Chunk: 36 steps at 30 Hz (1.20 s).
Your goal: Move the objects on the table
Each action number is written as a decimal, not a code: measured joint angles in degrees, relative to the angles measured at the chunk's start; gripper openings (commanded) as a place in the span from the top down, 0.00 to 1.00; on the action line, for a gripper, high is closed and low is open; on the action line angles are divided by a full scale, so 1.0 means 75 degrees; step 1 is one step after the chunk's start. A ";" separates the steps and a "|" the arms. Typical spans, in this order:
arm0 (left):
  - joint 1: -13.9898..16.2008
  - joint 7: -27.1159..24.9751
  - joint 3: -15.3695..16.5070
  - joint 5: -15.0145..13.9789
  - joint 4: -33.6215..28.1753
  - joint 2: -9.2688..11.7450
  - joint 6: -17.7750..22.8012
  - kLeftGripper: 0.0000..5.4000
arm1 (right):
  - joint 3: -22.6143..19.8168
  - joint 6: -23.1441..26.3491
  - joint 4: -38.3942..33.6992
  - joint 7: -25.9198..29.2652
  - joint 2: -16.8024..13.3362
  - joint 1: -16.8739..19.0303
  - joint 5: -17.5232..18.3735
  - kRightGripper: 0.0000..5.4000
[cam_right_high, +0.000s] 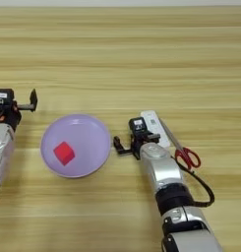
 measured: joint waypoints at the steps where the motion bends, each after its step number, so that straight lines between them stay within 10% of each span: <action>1: 0.0000 -0.0001 0.0000 0.0000 -0.0006 0.0000 0.0000 0.00 | -0.0002 -0.0069 0.0085 -0.0013 -0.0003 -0.0042 -0.0009 0.00; 10: 0.0000 -0.0004 0.0001 -0.0002 -0.0016 0.0000 0.0001 0.00 | 0.0053 -0.0263 0.0510 -0.0018 -0.0004 -0.0273 -0.0051 0.00; 36: -0.0003 -0.0005 0.0011 -0.0004 -0.0015 0.0000 0.0002 0.00 | 0.0095 -0.0393 0.0643 0.0071 0.0002 -0.0326 -0.0046 0.46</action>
